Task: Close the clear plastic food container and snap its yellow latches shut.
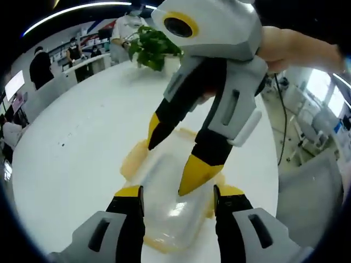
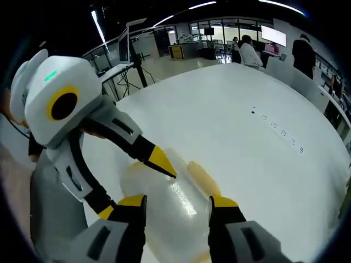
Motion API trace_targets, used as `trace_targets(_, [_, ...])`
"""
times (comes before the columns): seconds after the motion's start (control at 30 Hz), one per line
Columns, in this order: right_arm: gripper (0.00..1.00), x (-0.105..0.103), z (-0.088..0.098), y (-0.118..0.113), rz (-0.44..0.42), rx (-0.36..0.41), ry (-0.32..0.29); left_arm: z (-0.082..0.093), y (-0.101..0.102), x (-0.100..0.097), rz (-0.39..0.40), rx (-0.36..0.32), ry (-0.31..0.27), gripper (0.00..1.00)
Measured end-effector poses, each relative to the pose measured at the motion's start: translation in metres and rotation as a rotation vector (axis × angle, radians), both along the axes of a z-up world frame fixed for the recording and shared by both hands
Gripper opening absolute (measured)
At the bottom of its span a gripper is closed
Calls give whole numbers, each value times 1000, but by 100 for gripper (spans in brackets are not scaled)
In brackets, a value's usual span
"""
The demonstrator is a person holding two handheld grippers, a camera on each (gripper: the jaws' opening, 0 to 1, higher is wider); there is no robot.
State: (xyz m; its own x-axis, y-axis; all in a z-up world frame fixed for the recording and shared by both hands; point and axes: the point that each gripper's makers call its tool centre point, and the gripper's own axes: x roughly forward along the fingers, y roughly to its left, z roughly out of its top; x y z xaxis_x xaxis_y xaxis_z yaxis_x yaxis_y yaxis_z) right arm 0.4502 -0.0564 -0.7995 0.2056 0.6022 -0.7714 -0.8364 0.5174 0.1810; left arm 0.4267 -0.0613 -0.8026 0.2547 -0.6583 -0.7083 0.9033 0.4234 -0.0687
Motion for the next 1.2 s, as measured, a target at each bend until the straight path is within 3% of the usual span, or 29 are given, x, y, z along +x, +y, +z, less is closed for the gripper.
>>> trace_targets(0.13, [45,0,0,1,11,-4,-2,-2,0,-2,-32,22,-25,53])
trace_targets(0.3, [48,-4,-3,3,57,-11,7,-1,-3,-5,-43,-1,-10,58])
trace_targets(0.47, [50,-4,-3,4,97,-28,-27,-4,-4,-5,-90,39,-66,58])
trace_targets(0.8, [51,0,-5,2,153,-59,-47,-1,-8,-3,-117,44,-123,57])
trace_targets(1.2, [56,4,-15,10,204,-79,-14,-1,-12,-2,-150,27,-141,58])
